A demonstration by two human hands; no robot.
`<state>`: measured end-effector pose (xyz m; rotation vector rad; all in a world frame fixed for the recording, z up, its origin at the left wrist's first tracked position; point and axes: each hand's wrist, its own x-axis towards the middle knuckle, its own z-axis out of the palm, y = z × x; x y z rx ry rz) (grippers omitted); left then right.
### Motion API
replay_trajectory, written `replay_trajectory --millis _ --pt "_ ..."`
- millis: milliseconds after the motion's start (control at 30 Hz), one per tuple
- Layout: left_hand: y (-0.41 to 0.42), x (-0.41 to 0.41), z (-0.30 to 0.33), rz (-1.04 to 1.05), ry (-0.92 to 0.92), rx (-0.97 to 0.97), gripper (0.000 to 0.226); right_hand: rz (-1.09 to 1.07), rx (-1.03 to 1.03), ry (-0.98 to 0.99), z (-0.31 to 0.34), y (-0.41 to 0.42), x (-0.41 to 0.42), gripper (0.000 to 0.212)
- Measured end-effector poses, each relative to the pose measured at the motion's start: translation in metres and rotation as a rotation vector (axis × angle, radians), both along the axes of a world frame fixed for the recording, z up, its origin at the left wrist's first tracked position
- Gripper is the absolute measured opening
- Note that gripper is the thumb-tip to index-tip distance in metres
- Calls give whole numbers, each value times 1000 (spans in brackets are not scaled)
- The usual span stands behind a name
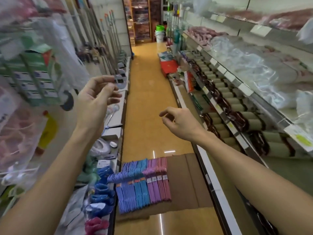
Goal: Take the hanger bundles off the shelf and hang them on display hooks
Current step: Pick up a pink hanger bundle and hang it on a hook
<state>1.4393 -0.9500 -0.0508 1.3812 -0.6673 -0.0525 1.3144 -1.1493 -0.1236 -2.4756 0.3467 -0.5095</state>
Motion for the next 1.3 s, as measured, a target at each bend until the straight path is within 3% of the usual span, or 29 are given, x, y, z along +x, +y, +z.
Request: replay_trajectory --millis 333,667,1033,1233,1300 --pt "-88 72 -155 -25 202 149 15 -160 125 234 -147 -84 36 26" --pt "-141 85 -425 17 320 320 13 -190 195 436 -395 -126 44 30" --pt "-159 131 -733 101 227 494 15 -277 222 551 -722 -154 74 29" --pt "-169 141 -869 71 95 664 14 -285 324 584 -848 -146 93 25" --pt "-175 140 -898 30 -24 768 18 -274 398 614 -877 -137 93 30"
